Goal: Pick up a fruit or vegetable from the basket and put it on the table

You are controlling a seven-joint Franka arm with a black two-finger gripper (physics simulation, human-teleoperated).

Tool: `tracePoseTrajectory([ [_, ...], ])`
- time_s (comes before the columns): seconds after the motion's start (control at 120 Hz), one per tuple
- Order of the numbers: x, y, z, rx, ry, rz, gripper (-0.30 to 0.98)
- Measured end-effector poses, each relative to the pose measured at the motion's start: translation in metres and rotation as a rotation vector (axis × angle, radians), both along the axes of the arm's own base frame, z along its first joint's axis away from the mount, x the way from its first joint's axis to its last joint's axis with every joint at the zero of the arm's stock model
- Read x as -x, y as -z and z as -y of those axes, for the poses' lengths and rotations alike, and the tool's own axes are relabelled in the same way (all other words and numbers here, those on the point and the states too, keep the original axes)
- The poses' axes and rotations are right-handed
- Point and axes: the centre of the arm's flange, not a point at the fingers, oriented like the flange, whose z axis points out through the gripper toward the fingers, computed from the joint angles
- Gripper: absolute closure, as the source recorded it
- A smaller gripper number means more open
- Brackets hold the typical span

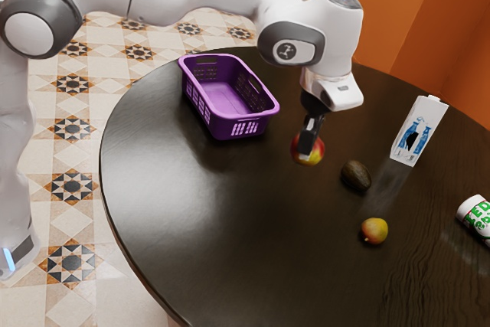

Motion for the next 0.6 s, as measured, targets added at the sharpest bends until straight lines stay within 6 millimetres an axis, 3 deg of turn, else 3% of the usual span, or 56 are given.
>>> tracePoseTrajectory([
  [0.158, 0.001, 0.005, 0.014, 0.012, 0.003, -0.004, 0.45],
  [0.267, -0.006, 0.029, 0.006, 0.005, -0.021, -0.038, 0.45],
  [0.375, -0.009, 0.034, 0.002, 0.01, -0.025, -0.038, 0.22],
  [0.6, -0.01, 0.034, 0.003, 0.025, -0.012, -0.034, 0.05],
])
